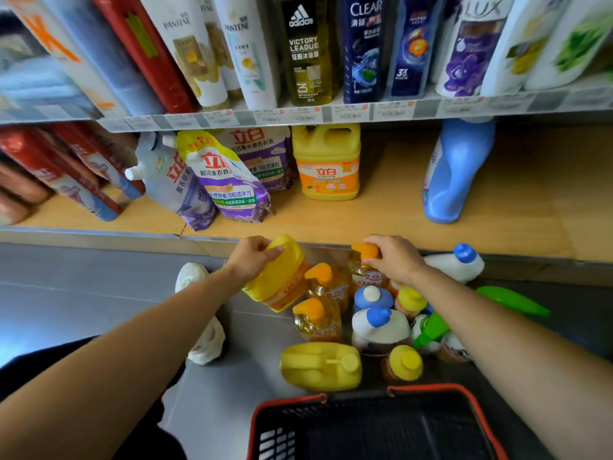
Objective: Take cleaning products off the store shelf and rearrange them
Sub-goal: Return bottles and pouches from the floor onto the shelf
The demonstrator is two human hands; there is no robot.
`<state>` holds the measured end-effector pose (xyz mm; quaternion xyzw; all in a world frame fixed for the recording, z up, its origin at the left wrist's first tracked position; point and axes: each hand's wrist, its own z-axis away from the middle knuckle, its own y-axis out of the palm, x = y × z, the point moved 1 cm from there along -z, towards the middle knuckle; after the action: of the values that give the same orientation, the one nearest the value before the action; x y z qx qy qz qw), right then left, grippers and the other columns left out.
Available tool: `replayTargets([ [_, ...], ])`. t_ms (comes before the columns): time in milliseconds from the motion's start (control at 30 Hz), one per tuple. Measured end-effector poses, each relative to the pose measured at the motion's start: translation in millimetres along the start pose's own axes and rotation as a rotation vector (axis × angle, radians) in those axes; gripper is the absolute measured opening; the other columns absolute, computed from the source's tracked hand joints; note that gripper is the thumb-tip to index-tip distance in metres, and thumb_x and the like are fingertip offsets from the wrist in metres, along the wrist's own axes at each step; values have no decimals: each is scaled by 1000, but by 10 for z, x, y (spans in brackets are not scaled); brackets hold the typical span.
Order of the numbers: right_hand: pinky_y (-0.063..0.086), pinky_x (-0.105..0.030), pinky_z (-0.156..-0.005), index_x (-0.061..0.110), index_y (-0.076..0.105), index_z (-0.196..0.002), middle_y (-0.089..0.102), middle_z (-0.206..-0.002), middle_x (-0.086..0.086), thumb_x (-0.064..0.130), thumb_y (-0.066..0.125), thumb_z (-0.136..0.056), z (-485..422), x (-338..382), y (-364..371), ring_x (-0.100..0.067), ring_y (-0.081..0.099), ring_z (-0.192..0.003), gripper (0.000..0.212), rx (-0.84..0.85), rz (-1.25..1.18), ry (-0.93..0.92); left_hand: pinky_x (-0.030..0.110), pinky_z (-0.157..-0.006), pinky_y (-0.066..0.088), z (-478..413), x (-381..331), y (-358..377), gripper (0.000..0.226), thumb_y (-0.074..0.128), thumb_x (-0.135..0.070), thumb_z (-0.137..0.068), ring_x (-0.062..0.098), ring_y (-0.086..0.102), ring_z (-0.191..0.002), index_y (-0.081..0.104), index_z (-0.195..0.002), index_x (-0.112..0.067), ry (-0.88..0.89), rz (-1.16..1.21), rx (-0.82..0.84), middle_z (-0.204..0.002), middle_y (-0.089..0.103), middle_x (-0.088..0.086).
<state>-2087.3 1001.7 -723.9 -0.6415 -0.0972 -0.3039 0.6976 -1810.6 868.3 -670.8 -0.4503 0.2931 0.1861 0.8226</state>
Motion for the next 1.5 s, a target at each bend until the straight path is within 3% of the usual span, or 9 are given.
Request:
replayTargets([
  [100, 52, -34, -77, 25, 66, -120, 74, -104, -5, 37, 75, -86, 5, -33, -2, -29, 67, -96, 37, -12, -8, -12, 39, -75, 49, 111, -370, -351, 24, 74, -43, -89, 23, 60, -92, 66, -92, -21, 165, -117, -56, -97, 66, 5],
  [233, 48, -31, -73, 27, 66, -115, 73, -100, -3, 41, 74, -86, 18, -47, -5, -28, 67, -93, 33, -18, -18, -22, 41, -83, 53, 256, -868, -745, 28, 73, -43, -89, 20, 63, -93, 71, -100, -18, 354, -232, -93, -100, 69, 4],
  [400, 42, -27, -72, 30, 62, -124, 73, -107, -1, 44, 71, -88, 31, -53, 6, -26, 67, -98, 39, -31, -22, -25, 20, -67, 50, 232, -1313, -911, 30, 71, -41, -91, 1, 61, -79, 72, -104, -14, 542, -247, -107, -94, 70, 7],
  [533, 50, -34, -79, 28, 62, -128, 72, -115, -2, 42, 72, -89, 41, -54, 1, -27, 67, -103, 43, -30, -34, -19, 45, -93, 49, 31, -1393, -611, 39, 67, -43, -94, 27, 57, -107, 69, -119, -13, 612, -364, -95, -103, 64, 6],
  [767, 49, -33, -78, 29, 62, -129, 73, -112, -3, 42, 70, -90, 93, -127, -3, -27, 66, -102, 42, -65, -14, 5, 44, -101, 33, -342, -1531, -116, 57, 63, -49, -94, 30, 43, -122, 50, -144, -23, 794, -740, -219, -135, 60, 4],
  [933, 49, -33, -79, 27, 64, -126, 73, -108, -2, 35, 71, -91, 122, -150, -26, -25, 66, -100, 37, -64, -79, 31, 47, -107, 38, -379, -1273, -110, 106, 82, -49, -77, 34, 41, -131, 21, -159, -22, 877, -1005, -359, -151, 42, 9],
  [1067, 48, -30, -78, 24, 69, -118, 73, -101, 1, 28, 74, -89, 135, -151, -65, -21, 66, -96, 29, -74, -162, 44, 47, -111, 38, -422, -1183, -14, 105, 85, -40, -77, 33, 49, -125, 24, -158, -17, 929, -995, -481, -141, 52, 10],
  [1233, 55, -39, -88, 23, 70, -121, 75, -104, 1, 24, 75, -88, 156, -5, -325, -19, 67, -98, 34, -107, -255, -9, 49, -118, 32, -496, -1202, 33, 103, 80, -39, -83, 34, 38, -144, 15, -160, -19, 882, -1032, -499, -161, 36, 9],
  [1500, 58, -49, -86, 23, 72, -101, 76, -93, 0, 12, 78, -84, 240, 242, -1156, -18, 72, -92, 21, -199, -402, -102, 48, -100, 48, -399, -1306, 181, 88, 79, -19, -78, 36, 48, -130, 32, -152, -14, 859, -1015, -590, -150, 43, 15],
])
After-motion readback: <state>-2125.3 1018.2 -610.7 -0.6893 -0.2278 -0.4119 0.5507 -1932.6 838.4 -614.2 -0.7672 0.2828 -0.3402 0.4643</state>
